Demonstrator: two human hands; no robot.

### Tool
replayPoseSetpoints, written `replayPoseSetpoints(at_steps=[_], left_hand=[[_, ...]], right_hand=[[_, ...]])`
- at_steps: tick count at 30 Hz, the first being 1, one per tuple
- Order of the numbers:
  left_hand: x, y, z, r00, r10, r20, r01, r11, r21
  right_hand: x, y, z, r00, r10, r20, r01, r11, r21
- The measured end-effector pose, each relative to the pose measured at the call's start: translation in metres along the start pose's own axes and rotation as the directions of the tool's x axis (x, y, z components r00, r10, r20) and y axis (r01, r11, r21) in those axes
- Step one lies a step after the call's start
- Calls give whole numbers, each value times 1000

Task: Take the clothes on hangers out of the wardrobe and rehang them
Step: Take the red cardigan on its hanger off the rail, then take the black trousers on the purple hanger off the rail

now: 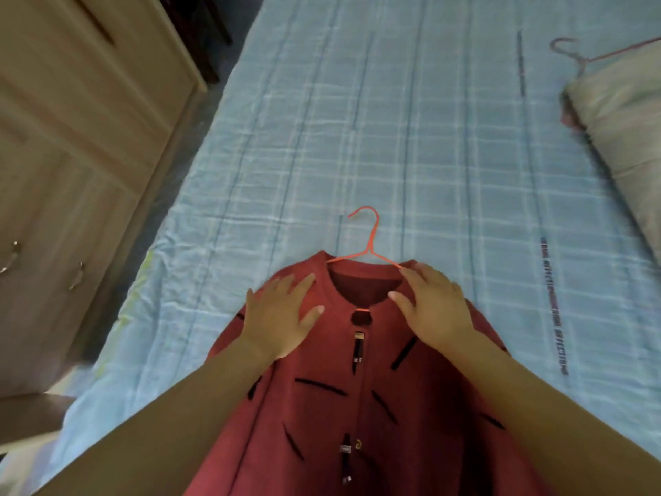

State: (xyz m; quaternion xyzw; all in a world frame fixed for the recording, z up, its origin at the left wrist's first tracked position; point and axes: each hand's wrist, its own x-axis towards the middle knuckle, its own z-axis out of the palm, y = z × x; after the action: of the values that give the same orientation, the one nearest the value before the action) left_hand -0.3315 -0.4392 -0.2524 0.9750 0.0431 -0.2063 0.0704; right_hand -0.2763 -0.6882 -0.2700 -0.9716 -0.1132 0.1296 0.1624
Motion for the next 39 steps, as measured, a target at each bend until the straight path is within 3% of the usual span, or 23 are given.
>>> replayPoseSetpoints(at_steps=[2,4,11,18,23,29,34,39], left_hand=[[-27,-2,-18,1000,1,2,-1,1000,-7],[-61,-5,-39,999,3,-40,-5,998,-57],[-195,-35,-108,940,11,-341,-60,989,-134],[-340,-98,-155,859,-61,-508,-30,985,-169],[-470,-171,-140,789,-207,-579,57,962,-266],[-625,-280,-100,701,-473,-534,364,881,-303],[-730,-353,-84,572,-656,-493,571,750,-335],[-793,-423,-83,421,-744,-518,674,639,-370]], right_hand=[[-25,-24,-14,997,-51,61,54,998,-40],[-53,-49,-33,990,-136,26,138,987,-81],[-136,-146,-92,957,-290,-15,287,951,-111],[-224,-267,-131,901,-426,-83,427,904,-5],[-308,-367,-100,825,-561,-68,565,819,106],[-387,-522,-34,643,-765,-33,758,630,168],[-443,-647,5,443,-896,-30,878,427,217],[-472,-756,27,266,-964,-17,939,255,231]])
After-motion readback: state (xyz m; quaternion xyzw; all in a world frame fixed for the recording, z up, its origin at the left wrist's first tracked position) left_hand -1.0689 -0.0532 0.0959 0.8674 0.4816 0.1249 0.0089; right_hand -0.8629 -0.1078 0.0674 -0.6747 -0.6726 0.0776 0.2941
